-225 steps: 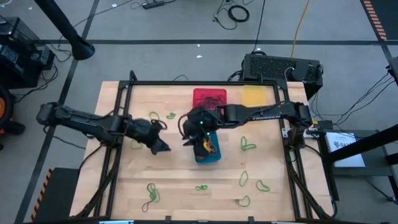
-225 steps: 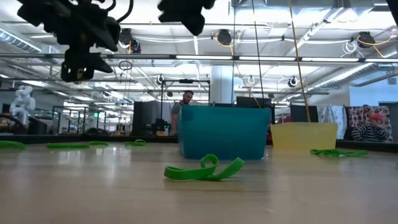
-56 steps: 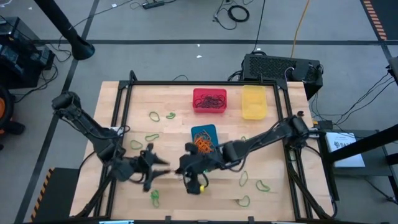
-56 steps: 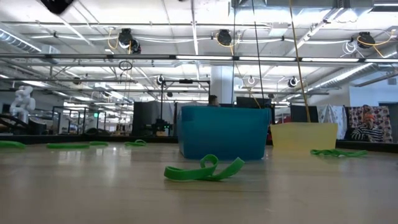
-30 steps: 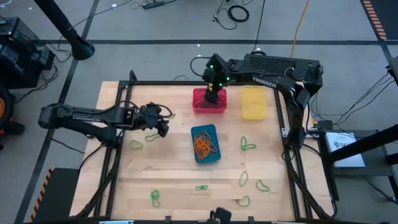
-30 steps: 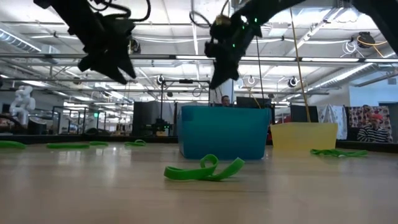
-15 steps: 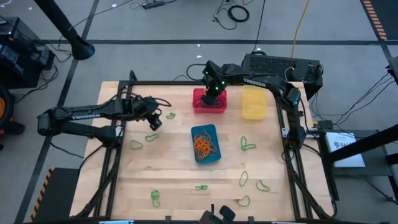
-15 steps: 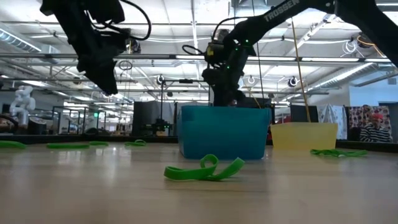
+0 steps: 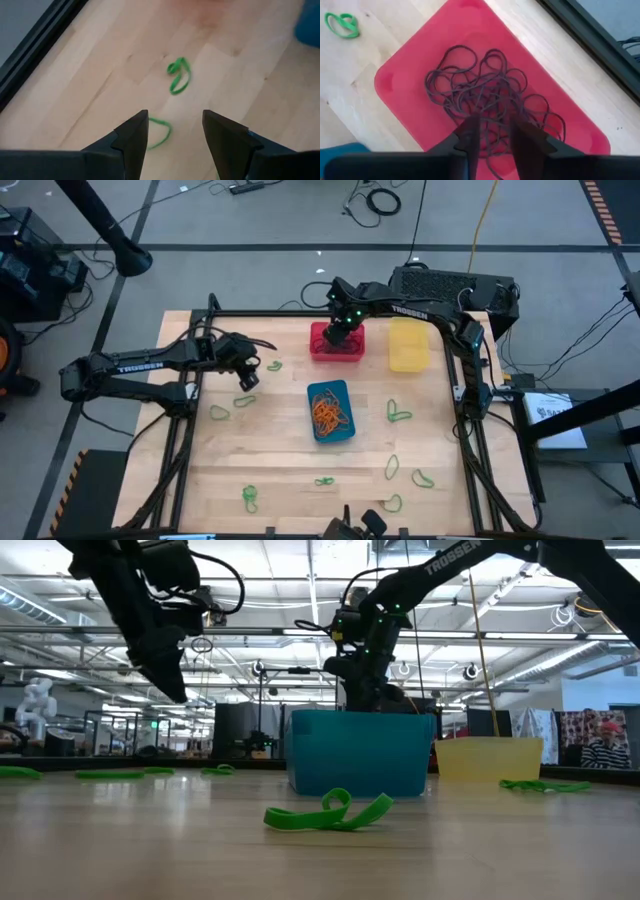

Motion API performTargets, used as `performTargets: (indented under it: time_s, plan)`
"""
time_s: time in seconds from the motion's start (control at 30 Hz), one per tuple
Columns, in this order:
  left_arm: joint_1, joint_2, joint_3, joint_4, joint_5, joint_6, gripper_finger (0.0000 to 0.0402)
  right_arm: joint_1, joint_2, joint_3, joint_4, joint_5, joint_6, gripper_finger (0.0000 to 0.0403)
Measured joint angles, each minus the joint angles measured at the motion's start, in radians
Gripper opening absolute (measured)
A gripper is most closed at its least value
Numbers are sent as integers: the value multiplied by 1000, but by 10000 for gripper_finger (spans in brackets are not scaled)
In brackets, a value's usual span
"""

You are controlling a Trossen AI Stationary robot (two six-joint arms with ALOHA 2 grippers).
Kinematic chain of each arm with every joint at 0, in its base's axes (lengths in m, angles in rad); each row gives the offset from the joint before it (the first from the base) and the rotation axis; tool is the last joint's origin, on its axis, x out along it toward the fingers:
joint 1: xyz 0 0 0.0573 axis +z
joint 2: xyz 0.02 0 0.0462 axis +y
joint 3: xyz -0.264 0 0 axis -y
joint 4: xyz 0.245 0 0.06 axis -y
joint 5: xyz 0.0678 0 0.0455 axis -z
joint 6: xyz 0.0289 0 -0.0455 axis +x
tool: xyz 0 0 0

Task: Sort rubber bands into baskets
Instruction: Put the green rubber band into the yellow bin

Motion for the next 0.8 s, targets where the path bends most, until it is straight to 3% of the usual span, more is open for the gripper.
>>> performTargets:
  time_s: [0.2,0.4,0.53,0.67,0.8]
  plan:
    - [0,0,0,72,60,41,196,0,-2,0,-74,-26,33,124]
    - [-1,0,0,77,105,40,196,42,-28,2,-285,-185,49,134]
    - [-1,0,0,103,105,18,196,131,-77,2,-369,-125,31,134]
    - [0,1,0,136,108,-19,196,225,-149,-9,-385,14,51,134]
    - [-1,1,0,158,114,-39,196,317,-230,-144,-360,20,68,134]
